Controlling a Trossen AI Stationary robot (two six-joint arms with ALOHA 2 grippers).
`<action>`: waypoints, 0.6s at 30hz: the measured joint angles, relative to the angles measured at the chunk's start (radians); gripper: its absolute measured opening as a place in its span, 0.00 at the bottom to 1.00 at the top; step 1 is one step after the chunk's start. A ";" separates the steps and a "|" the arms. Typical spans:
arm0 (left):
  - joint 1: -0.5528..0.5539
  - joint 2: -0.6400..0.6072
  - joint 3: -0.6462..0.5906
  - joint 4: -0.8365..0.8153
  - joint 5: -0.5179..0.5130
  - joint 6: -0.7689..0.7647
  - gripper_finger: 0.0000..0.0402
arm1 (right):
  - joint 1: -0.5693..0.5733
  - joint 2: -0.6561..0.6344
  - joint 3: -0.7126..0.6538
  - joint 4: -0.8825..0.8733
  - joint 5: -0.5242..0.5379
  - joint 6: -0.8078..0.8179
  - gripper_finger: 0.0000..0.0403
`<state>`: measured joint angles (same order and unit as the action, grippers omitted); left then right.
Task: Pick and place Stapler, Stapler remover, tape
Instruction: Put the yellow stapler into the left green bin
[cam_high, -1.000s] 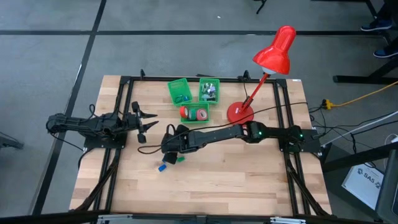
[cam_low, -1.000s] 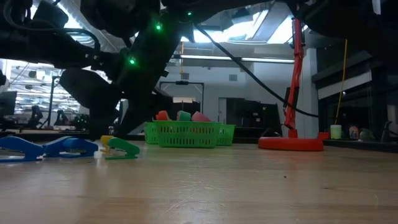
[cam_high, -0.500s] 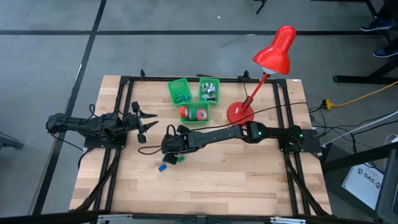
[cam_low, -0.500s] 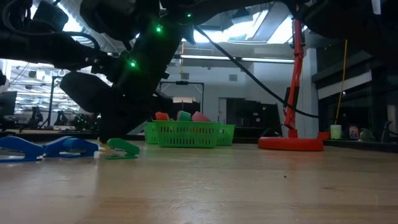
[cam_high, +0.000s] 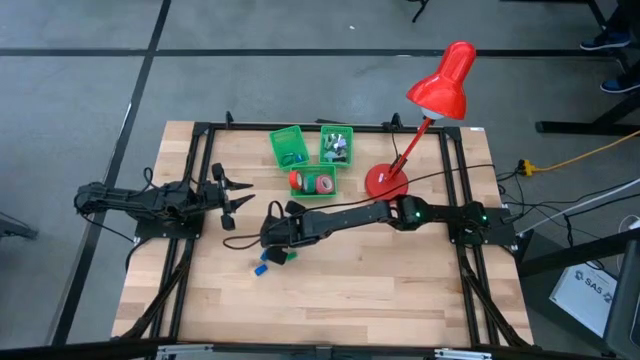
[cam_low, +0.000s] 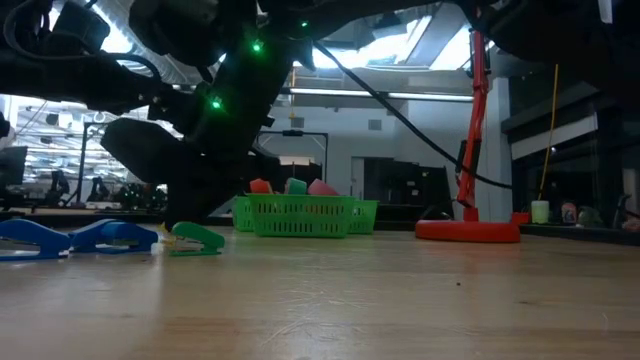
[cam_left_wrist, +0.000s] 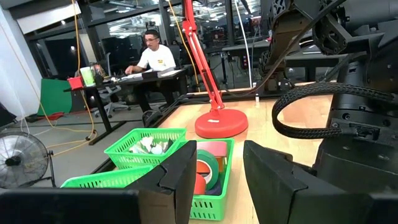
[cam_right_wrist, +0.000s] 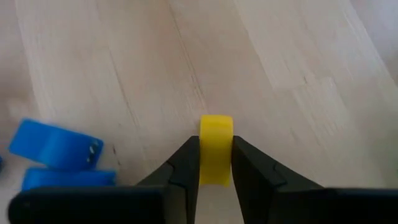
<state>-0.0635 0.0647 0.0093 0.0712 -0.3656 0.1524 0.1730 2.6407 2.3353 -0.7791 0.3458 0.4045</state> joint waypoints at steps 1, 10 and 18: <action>0.000 0.000 0.000 0.000 0.000 0.000 0.32 | 0.000 -0.003 0.000 -0.014 0.000 -0.012 0.21; 0.000 0.000 0.000 0.000 0.000 0.000 0.32 | -0.006 -0.076 -0.003 -0.094 -0.012 -0.046 0.21; 0.000 0.000 0.000 0.000 0.000 0.000 0.32 | -0.035 -0.149 -0.002 -0.142 -0.001 -0.084 0.21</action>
<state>-0.0635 0.0647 0.0093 0.0714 -0.3656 0.1524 0.1380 2.4913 2.3329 -0.9208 0.3444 0.3205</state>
